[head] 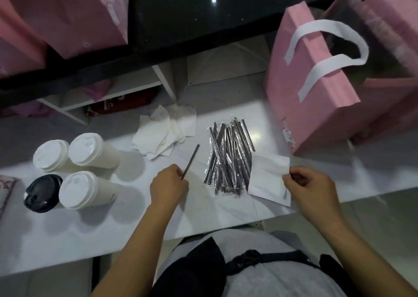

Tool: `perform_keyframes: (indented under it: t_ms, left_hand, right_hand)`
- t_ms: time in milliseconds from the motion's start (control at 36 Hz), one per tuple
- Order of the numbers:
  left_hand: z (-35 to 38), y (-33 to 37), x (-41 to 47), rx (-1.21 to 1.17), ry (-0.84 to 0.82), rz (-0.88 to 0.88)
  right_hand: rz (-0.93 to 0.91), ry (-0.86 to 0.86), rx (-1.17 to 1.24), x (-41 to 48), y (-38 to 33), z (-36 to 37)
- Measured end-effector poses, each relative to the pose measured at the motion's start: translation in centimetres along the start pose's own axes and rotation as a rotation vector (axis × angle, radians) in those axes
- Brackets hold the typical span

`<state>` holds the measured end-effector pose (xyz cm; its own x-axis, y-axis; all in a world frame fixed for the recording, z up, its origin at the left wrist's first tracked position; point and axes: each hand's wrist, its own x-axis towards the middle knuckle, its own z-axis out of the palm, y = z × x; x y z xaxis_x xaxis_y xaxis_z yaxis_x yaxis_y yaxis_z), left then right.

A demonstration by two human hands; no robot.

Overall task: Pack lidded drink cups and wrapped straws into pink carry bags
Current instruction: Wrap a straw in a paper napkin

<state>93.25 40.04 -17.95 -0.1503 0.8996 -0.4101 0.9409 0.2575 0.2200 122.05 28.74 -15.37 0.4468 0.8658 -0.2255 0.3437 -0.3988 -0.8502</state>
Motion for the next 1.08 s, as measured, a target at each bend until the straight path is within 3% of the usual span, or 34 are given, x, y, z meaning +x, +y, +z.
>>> perform_keyframes:
  t_ms: [278,472,556,639,917,1083]
  left_hand:
    - [-0.1,2.2,0.3,0.154,0.045,-0.006]
    - [-0.9,6.1,-1.0,-0.479,-0.021,0.014]
    - [-0.4,8.5,-1.1,-0.355,-0.004,0.122]
    - [0.8,9.7,-0.5,-0.265,-0.018,0.116]
    - [1.8,10.9,-0.2,-0.238,0.023,0.022]
    - [1.7,10.6,-0.2,-0.348,0.031,-0.017]
  right_hand:
    - [0.022,-0.038,0.136,0.3,1.3,-0.6]
    - [0.046,-0.026,0.182,1.0,2.9,-1.5]
    - [0.039,-0.022,0.192,1.4,3.8,-1.9]
    - [0.029,-0.038,0.212,1.5,4.1,-2.4]
    - [0.029,-0.106,0.286,2.0,4.8,-4.4]
    - [0.039,-0.154,0.352,2.7,4.3,-5.1]
